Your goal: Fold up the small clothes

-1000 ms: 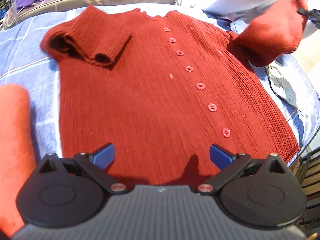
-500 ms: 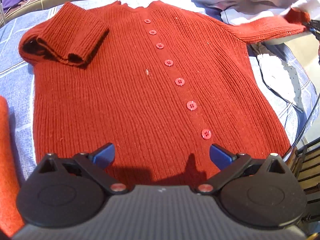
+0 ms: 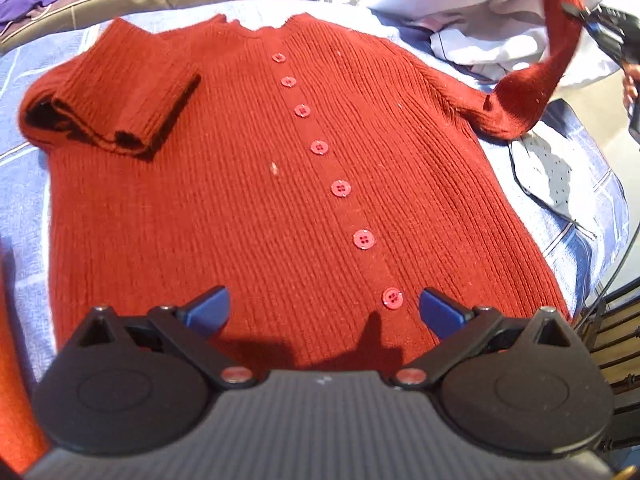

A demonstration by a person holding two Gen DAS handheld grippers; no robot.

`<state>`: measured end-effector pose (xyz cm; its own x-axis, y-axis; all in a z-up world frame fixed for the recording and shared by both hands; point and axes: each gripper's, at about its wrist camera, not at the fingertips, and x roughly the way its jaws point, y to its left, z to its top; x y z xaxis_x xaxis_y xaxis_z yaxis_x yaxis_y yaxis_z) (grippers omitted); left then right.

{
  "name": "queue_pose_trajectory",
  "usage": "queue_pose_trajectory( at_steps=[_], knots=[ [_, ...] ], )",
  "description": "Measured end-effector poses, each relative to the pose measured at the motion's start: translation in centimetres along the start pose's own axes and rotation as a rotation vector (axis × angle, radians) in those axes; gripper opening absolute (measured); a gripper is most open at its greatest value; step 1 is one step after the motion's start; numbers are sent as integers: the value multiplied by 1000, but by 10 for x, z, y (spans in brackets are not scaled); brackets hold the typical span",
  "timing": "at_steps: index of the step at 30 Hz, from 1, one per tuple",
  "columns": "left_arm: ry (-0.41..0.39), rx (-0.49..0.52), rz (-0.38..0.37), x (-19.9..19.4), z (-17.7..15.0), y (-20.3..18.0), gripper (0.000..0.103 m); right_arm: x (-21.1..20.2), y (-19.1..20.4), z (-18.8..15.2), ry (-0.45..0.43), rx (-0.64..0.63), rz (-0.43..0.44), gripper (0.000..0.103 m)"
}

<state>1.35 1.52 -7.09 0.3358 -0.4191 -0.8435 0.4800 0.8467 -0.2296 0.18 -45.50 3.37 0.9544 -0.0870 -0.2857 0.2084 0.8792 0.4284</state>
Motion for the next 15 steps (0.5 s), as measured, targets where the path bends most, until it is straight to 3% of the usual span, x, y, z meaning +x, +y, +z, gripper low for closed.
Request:
queue_pose_trajectory(
  at_steps=[4, 7, 10, 12, 15],
  knots=[
    [-9, -43, 35, -12, -11, 14, 103, 25, 70, -8, 33, 34, 203, 14],
    [-18, -101, 53, -22, -19, 34, 103, 57, 125, -25, 114, 60, 398, 15],
    [-46, -152, 98, -35, -23, 54, 103, 83, 196, -60, 223, -13, 580, 15],
    [-73, -172, 131, -46, -23, 65, 103, 94, 235, -88, 301, -60, 649, 15],
    [-121, -176, 166, -63, -23, 76, 103, 98, 277, -135, 393, -159, 672, 15]
  ],
)
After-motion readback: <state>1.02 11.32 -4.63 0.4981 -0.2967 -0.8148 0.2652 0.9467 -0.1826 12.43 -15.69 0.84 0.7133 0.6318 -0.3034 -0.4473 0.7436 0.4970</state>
